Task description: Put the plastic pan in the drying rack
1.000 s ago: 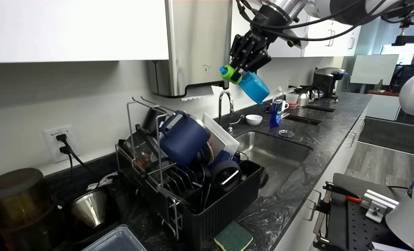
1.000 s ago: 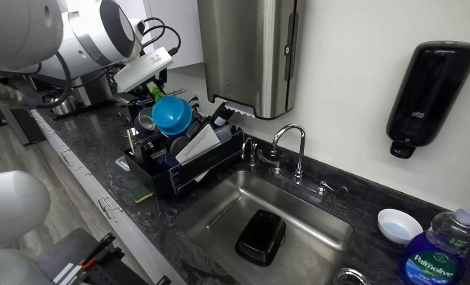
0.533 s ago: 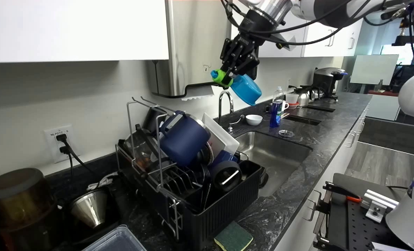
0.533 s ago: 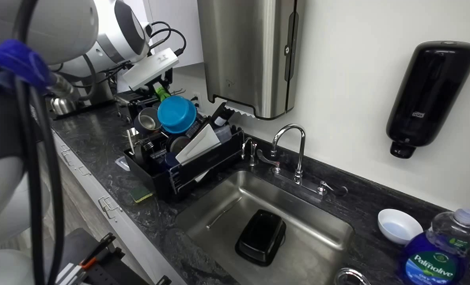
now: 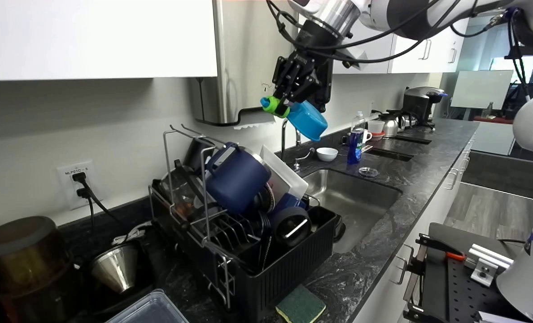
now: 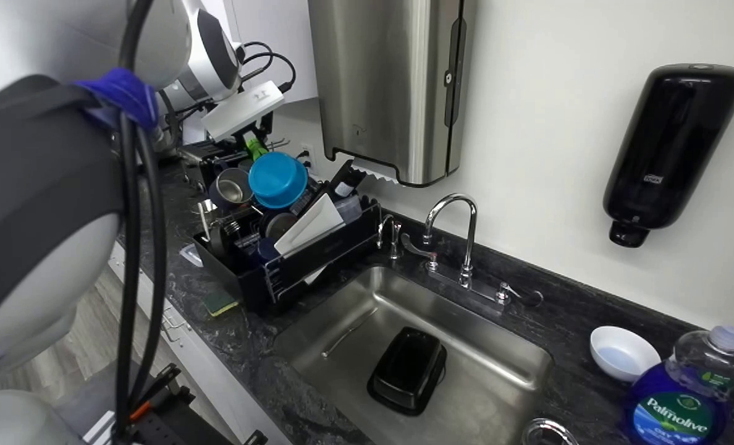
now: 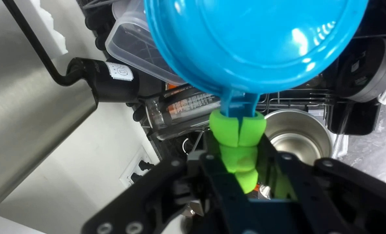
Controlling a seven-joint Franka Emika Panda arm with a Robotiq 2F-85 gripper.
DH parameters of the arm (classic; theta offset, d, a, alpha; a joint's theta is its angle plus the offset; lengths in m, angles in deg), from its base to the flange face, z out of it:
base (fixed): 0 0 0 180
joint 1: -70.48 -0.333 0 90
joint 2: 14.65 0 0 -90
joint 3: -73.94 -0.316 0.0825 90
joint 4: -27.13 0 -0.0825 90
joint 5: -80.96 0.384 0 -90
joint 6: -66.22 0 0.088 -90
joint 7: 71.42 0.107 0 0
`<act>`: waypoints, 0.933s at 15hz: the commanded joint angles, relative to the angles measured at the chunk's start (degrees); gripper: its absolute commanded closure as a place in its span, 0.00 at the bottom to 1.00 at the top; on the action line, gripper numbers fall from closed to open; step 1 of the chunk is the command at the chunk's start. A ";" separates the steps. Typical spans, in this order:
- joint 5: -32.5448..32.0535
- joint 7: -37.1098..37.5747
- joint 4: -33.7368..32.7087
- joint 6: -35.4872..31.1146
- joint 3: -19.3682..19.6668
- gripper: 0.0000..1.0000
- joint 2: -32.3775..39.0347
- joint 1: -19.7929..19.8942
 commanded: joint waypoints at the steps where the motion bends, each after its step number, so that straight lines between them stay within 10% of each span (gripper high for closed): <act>1: -0.99 0.05 -1.61 -1.28 2.69 0.92 0.22 -3.30; 14: 2.64 -5.95 -2.57 -10.78 11.03 0.92 3.64 -8.92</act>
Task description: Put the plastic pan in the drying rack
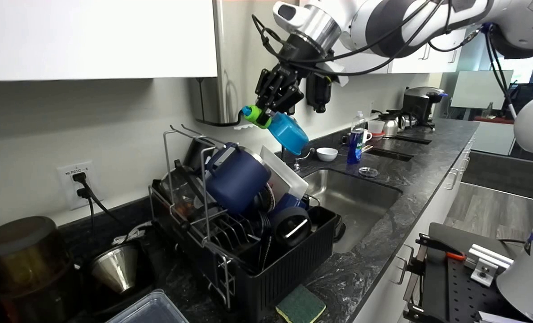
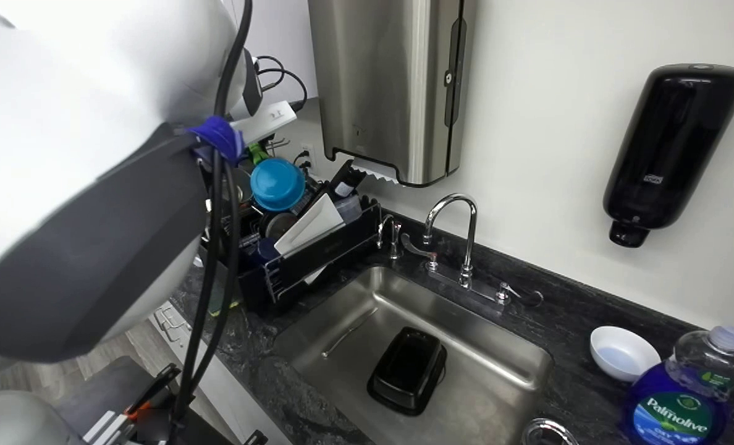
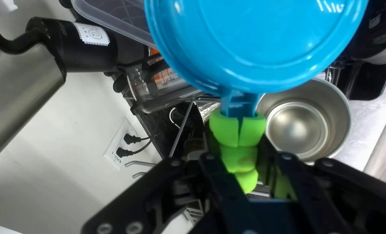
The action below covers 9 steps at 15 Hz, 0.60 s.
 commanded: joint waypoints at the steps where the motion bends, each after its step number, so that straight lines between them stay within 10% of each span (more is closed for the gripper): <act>1: 2.51 -4.19 -0.06 -2.50 1.78 0.92 2.74 -1.30; 9: 7.59 -9.71 -0.02 -4.21 4.19 0.92 6.12 -1.42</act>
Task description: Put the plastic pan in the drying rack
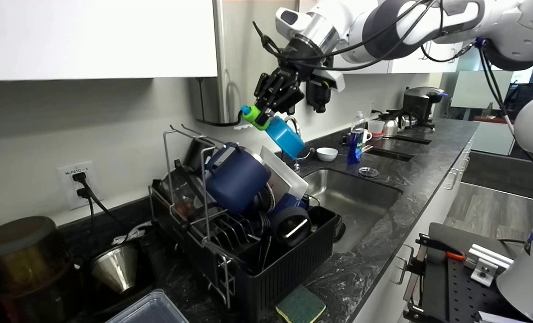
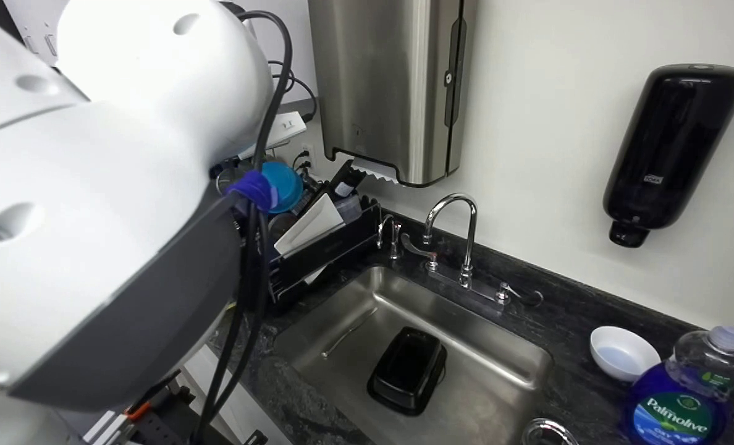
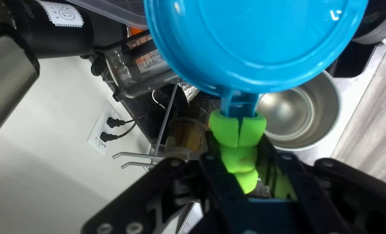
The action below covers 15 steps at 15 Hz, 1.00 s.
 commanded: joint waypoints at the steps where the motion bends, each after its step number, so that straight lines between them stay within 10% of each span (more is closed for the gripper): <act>1: 2.58 -3.41 -0.14 -1.56 1.52 0.92 1.82 -0.80; 15: 14.79 -15.87 -8.29 -0.29 7.31 0.92 3.90 -8.70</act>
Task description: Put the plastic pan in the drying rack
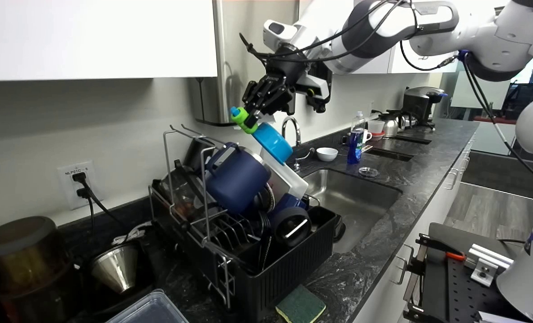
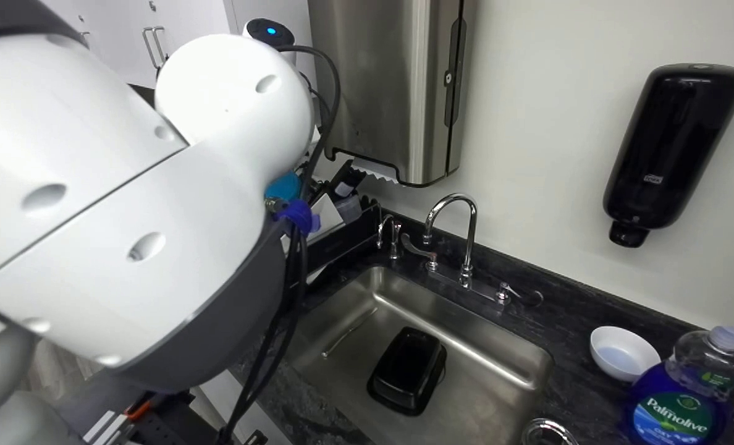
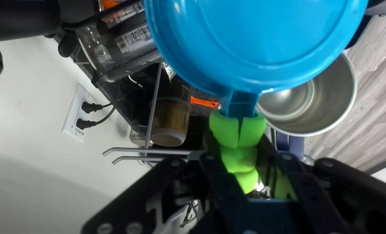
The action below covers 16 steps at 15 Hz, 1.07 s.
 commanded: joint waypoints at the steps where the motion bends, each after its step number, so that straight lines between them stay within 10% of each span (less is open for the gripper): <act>1: 4.64 -5.32 -3.29 0.32 1.88 0.92 0.56 -2.78; 16: 21.44 -18.67 -2.80 0.14 7.44 0.92 -0.90 -2.99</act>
